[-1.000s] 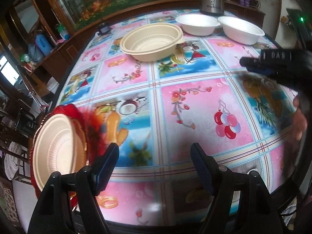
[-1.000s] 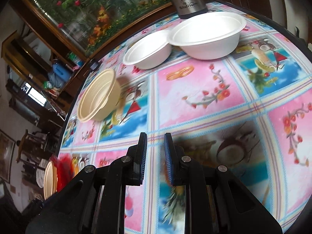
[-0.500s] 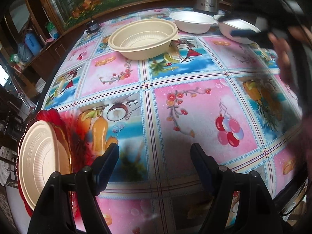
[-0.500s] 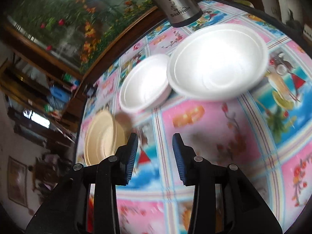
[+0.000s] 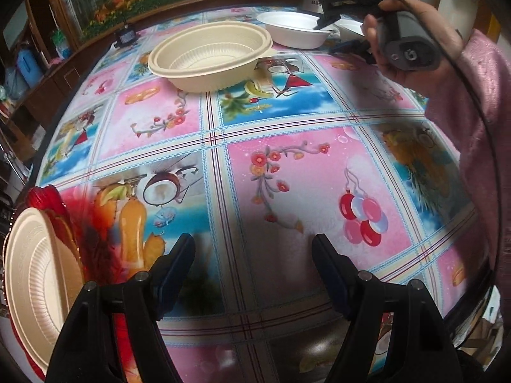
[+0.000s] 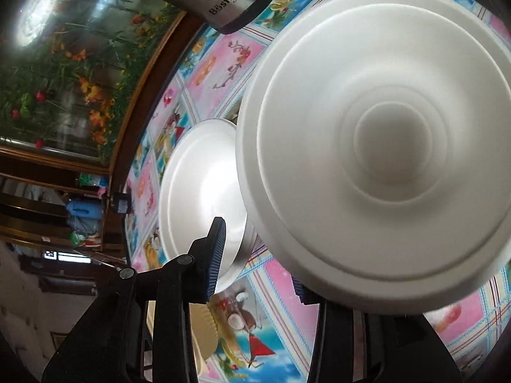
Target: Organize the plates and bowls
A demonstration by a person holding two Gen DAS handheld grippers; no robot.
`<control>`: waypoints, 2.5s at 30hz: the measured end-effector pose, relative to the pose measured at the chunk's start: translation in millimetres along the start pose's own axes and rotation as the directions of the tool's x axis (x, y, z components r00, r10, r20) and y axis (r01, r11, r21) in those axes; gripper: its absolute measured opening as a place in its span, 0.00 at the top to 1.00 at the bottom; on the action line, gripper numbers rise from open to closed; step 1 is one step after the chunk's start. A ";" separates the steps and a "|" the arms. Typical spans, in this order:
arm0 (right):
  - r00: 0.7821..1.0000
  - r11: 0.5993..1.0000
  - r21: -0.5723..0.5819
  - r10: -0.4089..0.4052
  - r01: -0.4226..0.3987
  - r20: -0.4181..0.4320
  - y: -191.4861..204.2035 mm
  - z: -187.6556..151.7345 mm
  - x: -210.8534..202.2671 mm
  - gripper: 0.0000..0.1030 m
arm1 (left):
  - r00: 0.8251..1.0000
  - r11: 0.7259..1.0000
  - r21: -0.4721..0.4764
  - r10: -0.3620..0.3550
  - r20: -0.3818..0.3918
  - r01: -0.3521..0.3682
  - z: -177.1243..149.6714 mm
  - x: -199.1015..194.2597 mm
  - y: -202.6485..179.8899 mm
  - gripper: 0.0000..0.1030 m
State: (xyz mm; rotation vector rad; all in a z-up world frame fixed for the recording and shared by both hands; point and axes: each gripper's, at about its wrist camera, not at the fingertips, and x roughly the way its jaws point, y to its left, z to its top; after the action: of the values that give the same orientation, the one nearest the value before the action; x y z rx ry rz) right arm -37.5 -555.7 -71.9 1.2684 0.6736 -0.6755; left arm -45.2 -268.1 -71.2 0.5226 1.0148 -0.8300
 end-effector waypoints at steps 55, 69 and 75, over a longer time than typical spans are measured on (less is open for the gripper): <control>0.977 0.923 -0.337 0.134 -0.185 -0.169 -129.9 -56.4 -145.2 0.67 | 0.960 0.867 -0.455 -0.267 -0.084 0.202 111.5 34.3 -19.7 0.26; 0.980 0.929 -0.335 0.105 -0.157 -0.170 -126.7 -55.3 -136.7 0.67 | 0.957 0.884 -0.417 -0.273 -0.099 0.209 125.2 41.7 -63.3 0.26; 0.981 0.941 -0.303 0.105 -0.152 -0.164 -130.9 -52.6 -132.6 0.67 | 0.963 0.879 -0.426 -0.262 -0.061 0.212 124.5 40.9 -59.7 0.51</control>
State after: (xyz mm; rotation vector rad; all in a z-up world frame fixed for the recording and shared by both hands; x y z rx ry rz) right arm -226.4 -515.2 -59.1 1.0596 0.7775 -0.3510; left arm -16.4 -407.9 -52.3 0.0790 1.3439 -0.7729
